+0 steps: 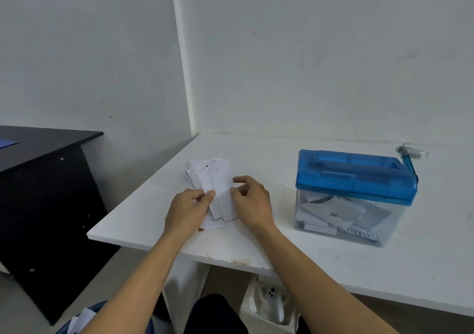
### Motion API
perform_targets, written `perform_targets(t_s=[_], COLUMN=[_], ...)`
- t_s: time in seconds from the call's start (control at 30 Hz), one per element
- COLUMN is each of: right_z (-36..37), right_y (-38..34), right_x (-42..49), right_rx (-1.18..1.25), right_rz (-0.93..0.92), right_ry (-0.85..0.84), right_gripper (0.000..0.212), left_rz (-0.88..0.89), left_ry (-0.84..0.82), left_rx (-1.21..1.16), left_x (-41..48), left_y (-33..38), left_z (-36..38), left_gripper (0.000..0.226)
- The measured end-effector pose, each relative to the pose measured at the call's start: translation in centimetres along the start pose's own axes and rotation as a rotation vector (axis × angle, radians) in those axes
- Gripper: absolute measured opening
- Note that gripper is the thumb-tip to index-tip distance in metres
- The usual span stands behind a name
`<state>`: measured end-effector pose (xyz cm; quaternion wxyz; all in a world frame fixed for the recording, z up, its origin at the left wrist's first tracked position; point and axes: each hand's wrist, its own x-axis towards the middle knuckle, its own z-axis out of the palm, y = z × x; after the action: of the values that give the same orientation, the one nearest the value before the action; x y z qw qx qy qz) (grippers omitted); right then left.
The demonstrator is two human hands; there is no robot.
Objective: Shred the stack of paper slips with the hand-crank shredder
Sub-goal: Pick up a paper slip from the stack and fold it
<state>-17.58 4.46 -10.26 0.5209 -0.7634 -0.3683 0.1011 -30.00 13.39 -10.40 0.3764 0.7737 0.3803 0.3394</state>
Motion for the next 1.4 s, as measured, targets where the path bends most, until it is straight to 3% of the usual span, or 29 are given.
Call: perform_targets(t_s=[0.13,0.23,0.37,0.8,1.0,1.07,1.17,1.23,1.33,1.4], right_z=[-0.3,-0.4,-0.3,-0.7,-0.8,-1.1,-1.7,-2.1,-2.3,-2.8], right_y=[-0.3,-0.4,-0.6,-0.5,-0.5,-0.8,-1.6,-2.5,-4.3,-5.6], right_x=[-0.2,-0.3,-0.4,-0.3,-0.4,-0.6,-1.0,-1.3,-2.0,-2.7], right_rx=[-0.005,-0.005,-0.01,0.082,0.192,0.222,0.274,0.337,0.393,0.416], right_rz=[-0.003,-0.006,0.005,0.016,0.005,0.028,0.067,0.06,0.028,0.008], right_ry=[-0.031,-0.036,-0.033,0.023,0.07,0.052,0.009,0.017,-0.009,0.0], right_gripper=[0.035,0.035,0.039,0.03,0.02,0.017,0.018,0.02,0.025,0.026], left_rz=[-0.053,-0.074,-0.085,-0.094,-0.042,-0.05,0.095,0.164,0.068,0.124], left_ry=[-0.016,-0.019,0.005,0.014,0.109,0.155,0.272,0.189,-0.16,-0.24], left_rx=[-0.035,-0.063,-0.075,-0.026,0.174,0.111,0.122,0.112,-0.159,-0.253], left_x=[0.1,0.1,0.0,-0.3,0.1,-0.3,-0.9,-1.3,-2.2,-2.7], left_y=[-0.2,-0.3,0.0,0.1,-0.3,0.2,1.1,2.5,6.1,8.0], left_z=[0.0,0.0,0.0,-0.1,0.5,0.3,-0.1,0.1,0.6,1.0], left_gripper=[0.028,0.033,0.025,0.033,0.034,0.04,0.031,0.026,0.034,0.037])
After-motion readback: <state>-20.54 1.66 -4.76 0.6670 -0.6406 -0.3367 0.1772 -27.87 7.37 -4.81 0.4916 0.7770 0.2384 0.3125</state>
